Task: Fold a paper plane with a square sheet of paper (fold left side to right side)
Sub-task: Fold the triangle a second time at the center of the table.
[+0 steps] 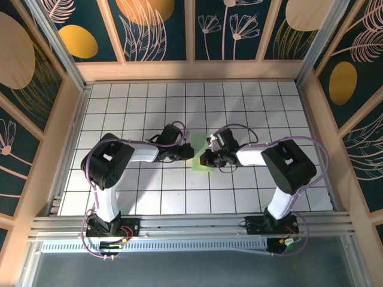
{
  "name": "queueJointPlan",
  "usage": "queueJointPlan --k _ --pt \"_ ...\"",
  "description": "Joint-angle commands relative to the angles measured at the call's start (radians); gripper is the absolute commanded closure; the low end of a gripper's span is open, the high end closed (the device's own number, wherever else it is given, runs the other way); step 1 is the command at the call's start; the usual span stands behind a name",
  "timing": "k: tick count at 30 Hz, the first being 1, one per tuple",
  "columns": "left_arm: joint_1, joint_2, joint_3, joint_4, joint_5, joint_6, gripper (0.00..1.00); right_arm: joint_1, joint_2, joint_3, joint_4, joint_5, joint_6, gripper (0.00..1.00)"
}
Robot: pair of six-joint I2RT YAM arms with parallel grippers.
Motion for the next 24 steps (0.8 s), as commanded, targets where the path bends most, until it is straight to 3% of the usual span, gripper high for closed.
queueJointPlan --k 1,9,15,24 --pt "-0.005 0.035 0.016 -0.065 -0.049 0.031 1.0 0.012 0.039 -0.01 -0.119 0.057 0.016 1.0" --pt "-0.012 0.035 0.005 -0.111 -0.087 0.045 1.0 -0.036 -0.096 0.04 -0.153 -0.002 0.023 0.74" --pt "-0.019 0.024 -0.013 -0.096 -0.096 0.02 1.0 -0.108 -0.218 -0.045 -0.227 0.0 0.011 0.55" --pt "-0.025 0.02 -0.032 -0.083 -0.104 0.008 1.0 -0.127 -0.261 -0.147 -0.211 -0.07 0.055 0.54"
